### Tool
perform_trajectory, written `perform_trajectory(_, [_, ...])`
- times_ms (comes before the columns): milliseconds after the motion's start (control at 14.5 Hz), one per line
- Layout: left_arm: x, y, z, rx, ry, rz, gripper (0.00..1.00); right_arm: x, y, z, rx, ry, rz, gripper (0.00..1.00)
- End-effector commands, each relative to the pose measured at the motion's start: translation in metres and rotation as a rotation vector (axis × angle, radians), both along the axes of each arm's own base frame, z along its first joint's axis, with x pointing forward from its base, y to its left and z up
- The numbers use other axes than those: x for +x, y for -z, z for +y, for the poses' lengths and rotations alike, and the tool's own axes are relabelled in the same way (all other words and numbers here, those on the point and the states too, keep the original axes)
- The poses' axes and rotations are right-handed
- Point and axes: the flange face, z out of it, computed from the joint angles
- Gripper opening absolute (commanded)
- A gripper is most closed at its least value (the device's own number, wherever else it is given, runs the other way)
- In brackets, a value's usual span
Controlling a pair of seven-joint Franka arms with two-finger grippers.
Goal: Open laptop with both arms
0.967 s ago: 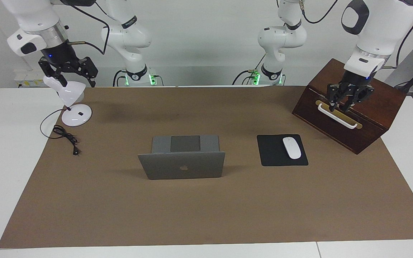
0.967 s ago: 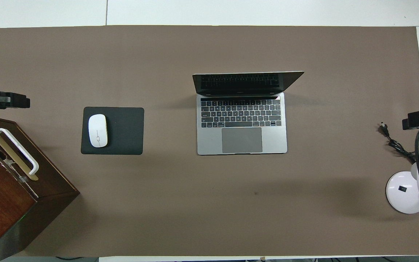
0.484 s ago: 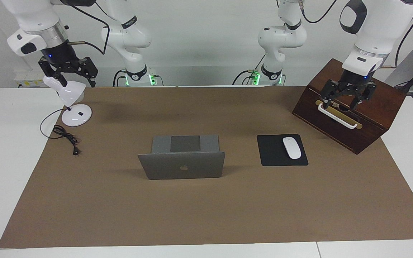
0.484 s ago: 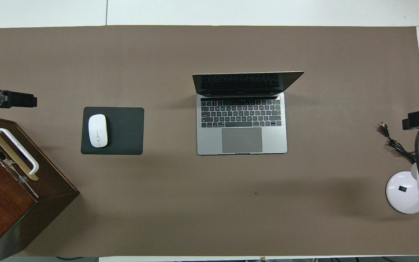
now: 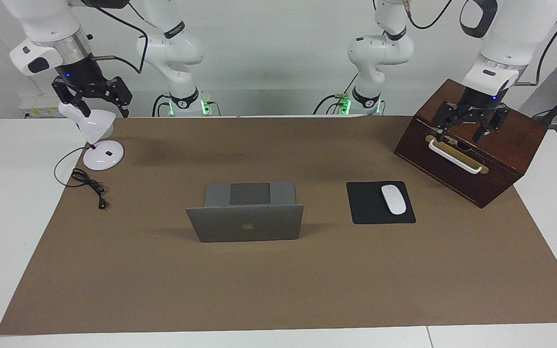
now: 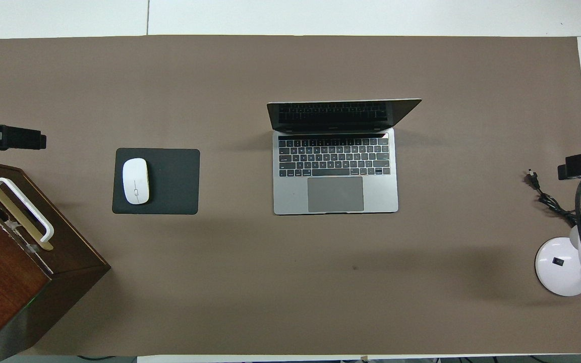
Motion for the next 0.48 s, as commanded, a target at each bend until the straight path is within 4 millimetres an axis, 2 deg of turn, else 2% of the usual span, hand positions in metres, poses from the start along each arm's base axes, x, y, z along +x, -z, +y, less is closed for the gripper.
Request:
perform_trajectory(0, [0.003,-0.02,0.002,0.017,-0.012,0.047,1.0,-0.002,-0.002,0.001,-0.003,-0.006,0.005,1.0])
perform_trajectory(69, [0.002,-0.023,0.001,0.02,-0.011,0.054,1.0,-0.002,-0.002,0.001,-0.004,-0.006,0.003,1.0])
perform_trajectory(415, [-0.005,-0.008,-0.002,0.02,-0.003,0.09,1.0,0.0,-0.002,-0.001,-0.003,-0.007,-0.002,1.0])
